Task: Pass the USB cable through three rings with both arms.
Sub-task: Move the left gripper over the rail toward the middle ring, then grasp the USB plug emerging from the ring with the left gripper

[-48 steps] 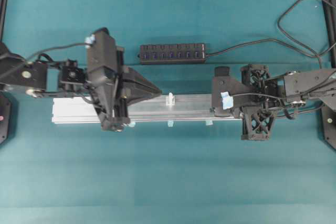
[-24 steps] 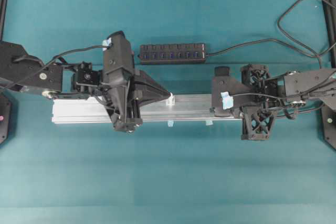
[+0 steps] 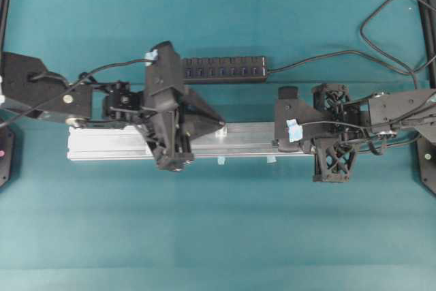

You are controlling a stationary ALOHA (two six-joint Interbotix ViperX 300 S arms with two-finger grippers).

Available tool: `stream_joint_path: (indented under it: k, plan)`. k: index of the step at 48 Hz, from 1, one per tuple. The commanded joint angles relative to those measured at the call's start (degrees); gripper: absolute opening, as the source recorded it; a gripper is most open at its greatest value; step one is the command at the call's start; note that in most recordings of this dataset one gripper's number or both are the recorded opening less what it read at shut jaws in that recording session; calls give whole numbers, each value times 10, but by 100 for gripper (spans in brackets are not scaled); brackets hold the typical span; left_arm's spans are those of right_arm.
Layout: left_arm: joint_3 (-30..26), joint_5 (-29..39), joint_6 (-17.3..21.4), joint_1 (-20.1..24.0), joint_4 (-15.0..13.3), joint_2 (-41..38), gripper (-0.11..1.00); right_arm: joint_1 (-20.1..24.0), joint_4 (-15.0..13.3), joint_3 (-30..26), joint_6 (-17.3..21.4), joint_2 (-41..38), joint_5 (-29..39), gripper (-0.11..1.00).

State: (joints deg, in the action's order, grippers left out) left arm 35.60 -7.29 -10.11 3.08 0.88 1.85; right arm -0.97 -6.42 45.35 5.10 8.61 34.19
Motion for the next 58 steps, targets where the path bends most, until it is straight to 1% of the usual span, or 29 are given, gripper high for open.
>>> stream_joint_path:
  k: [1, 4, 6, 8, 9, 13, 18, 20, 23, 31, 34, 37, 47, 54, 58]
  plan:
    - [-25, 6, 1, 0, 2, -12, 51, -1, -1, -8, 4, 3, -3, -8]
    - [-38, 15, 3, 0, 3, -30, 71, 0, 0, -8, 4, 3, -3, -8]
    - [-51, 19, 3, 0, 4, -48, 82, 1, 0, -8, 4, 3, -3, -8]
    - [-59, 21, 3, 0, 4, -63, 90, 1, -1, -8, 4, 3, -3, -8]
    - [-64, 21, 3, 0, 4, -70, 92, 1, 0, -8, 4, 3, -3, -8]
    - [-80, 21, 3, -2, 4, -95, 87, 1, -1, -8, 4, 3, -7, -8]
    - [-99, 21, 5, -2, 4, -118, 89, 1, -1, -8, 4, 3, -16, -8]
    - [-106, 21, 13, -3, 4, -126, 89, 1, 0, -8, 4, 3, -19, -8]
    - [-114, 21, 37, -3, 4, -134, 89, 1, -1, -8, 4, 3, -24, -8]
    - [-138, 28, 129, -4, 4, -154, 89, 1, 0, -8, 4, 3, -25, -8]
    - [-146, 36, 154, -3, 4, -161, 89, 1, -1, -8, 4, 3, -25, -8]
    - [-156, 44, 170, -3, 4, -169, 89, 0, -1, -8, 4, 3, -25, -8]
    - [-182, 55, 173, -7, 4, -192, 88, 1, -1, -8, 4, 3, -25, -8]
    - [-183, 56, 166, -14, 4, -199, 88, 0, 0, -8, 4, 2, -25, -8]
    - [-181, 55, 153, -15, 4, -201, 88, 1, -1, -8, 4, 2, -26, -8]
